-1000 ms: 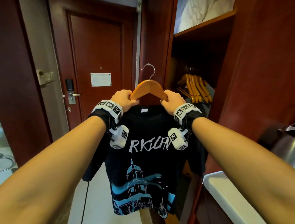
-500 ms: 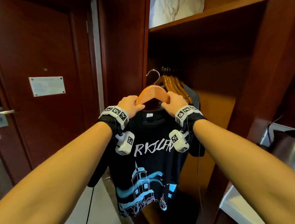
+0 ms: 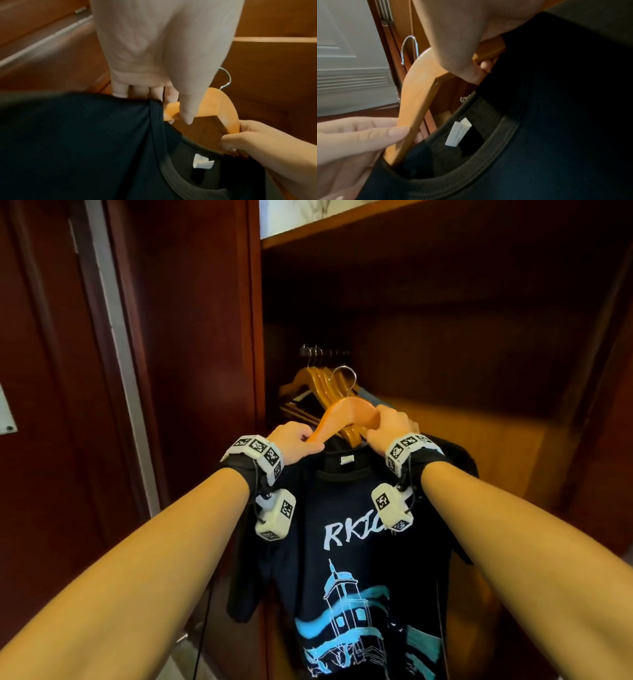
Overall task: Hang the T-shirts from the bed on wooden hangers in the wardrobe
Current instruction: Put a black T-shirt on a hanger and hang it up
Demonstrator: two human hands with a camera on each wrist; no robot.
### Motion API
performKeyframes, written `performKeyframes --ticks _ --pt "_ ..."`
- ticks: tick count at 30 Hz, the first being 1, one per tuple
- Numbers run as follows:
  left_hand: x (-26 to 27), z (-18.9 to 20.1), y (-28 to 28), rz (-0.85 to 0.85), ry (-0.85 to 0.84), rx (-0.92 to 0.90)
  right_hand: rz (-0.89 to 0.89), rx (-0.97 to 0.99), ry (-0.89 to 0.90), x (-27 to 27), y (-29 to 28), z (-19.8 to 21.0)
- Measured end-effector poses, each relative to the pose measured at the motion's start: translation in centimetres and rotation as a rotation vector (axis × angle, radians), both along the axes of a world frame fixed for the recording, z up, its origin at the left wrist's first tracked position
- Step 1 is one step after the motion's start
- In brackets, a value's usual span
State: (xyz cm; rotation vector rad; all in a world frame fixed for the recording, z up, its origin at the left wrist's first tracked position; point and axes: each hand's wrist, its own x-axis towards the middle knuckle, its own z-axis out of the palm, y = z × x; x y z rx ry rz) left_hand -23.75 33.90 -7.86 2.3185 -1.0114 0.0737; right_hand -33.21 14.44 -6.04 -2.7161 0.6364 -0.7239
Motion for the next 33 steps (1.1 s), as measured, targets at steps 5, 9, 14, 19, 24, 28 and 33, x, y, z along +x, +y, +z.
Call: performKeyframes --ticks 5,9,14,19,24,28,33 --pt "4.9 0.0 -4.2 -0.053 0.047 0.059 -0.099 -0.039 0.054 3.2 -3.6 -0.8" --pt "7.8 0.8 -7.9 -0.094 0.191 0.116 -0.187 -0.033 0.088 4.4 -6.8 -0.9" --pt "10.8 2.4 -12.6 -0.175 0.203 0.108 -0.298 -0.061 0.113 5.8 -10.8 -0.8" --pt "14.6 3.7 -17.3 -0.180 0.001 -0.021 -0.338 -0.064 0.183 7.4 -13.0 -0.7" --pt "17.7 4.8 -21.9 -0.150 -0.165 0.082 -0.380 -0.061 0.289 8.3 -14.4 -0.9" --pt "19.0 5.3 -24.8 -0.215 -0.149 0.214 -0.463 -0.080 0.333 8.6 -15.3 -1.7" --pt "21.0 3.9 -28.7 -0.281 -0.057 0.290 -0.564 -0.074 0.373 8.4 -16.6 -3.0"
